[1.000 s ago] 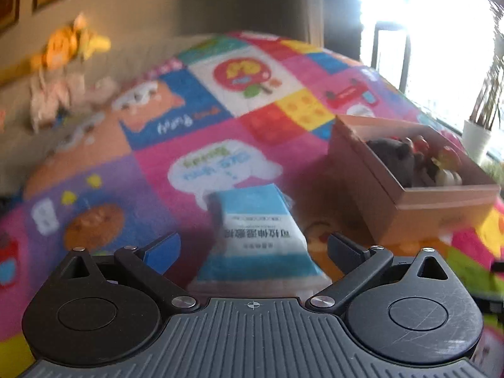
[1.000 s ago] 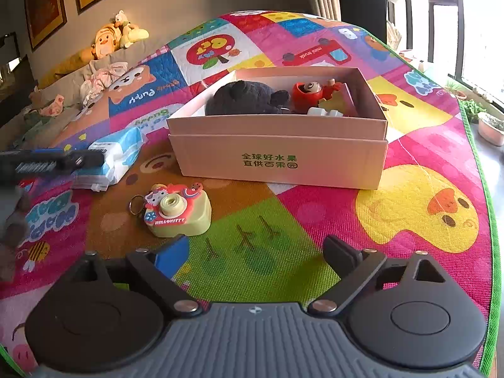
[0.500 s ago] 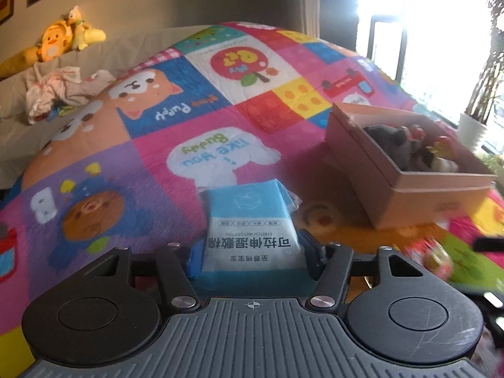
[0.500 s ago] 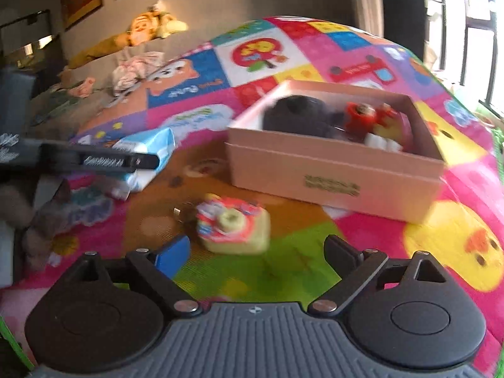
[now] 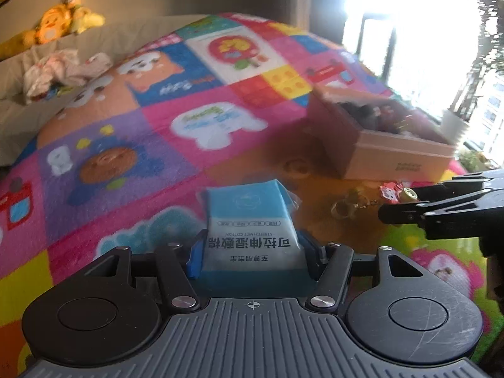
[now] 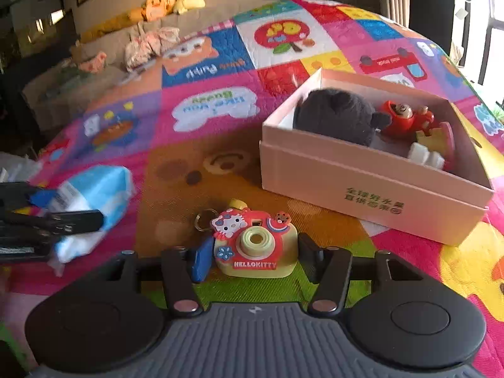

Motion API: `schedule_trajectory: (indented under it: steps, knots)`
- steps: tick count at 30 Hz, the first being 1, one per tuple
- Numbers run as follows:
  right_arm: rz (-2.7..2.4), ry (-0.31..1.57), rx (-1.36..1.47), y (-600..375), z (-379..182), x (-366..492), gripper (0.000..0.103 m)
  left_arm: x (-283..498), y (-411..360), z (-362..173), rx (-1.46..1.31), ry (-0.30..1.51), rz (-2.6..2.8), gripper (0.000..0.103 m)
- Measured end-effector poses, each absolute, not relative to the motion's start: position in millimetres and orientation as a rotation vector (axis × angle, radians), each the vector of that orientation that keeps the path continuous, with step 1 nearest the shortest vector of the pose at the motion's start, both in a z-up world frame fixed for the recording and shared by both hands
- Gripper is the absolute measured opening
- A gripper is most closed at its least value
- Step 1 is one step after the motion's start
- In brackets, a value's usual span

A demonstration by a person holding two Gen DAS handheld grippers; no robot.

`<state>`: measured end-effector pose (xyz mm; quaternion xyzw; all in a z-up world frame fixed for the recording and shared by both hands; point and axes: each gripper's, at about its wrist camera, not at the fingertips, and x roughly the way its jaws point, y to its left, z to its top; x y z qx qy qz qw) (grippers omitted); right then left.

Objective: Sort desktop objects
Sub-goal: 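Drop the pink keychain into the box with the right tool while the left tool carries the tissue pack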

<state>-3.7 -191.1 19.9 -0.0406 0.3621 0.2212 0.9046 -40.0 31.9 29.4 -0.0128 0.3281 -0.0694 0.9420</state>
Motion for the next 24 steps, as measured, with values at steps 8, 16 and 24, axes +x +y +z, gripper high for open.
schedule_trajectory:
  steps: [8,16,24]
  knots:
    - [0.501,0.549,0.084,-284,134,-41,0.056,-26,-35,107,0.160,0.397,-0.345,0.064]
    - [0.317,0.378,0.109,-350,164,-52,0.056,28,-141,104,0.528,0.192,-0.566,0.067]
    - [0.289,0.435,0.146,-367,139,-25,0.056,53,-148,55,0.688,0.267,-0.510,0.088]
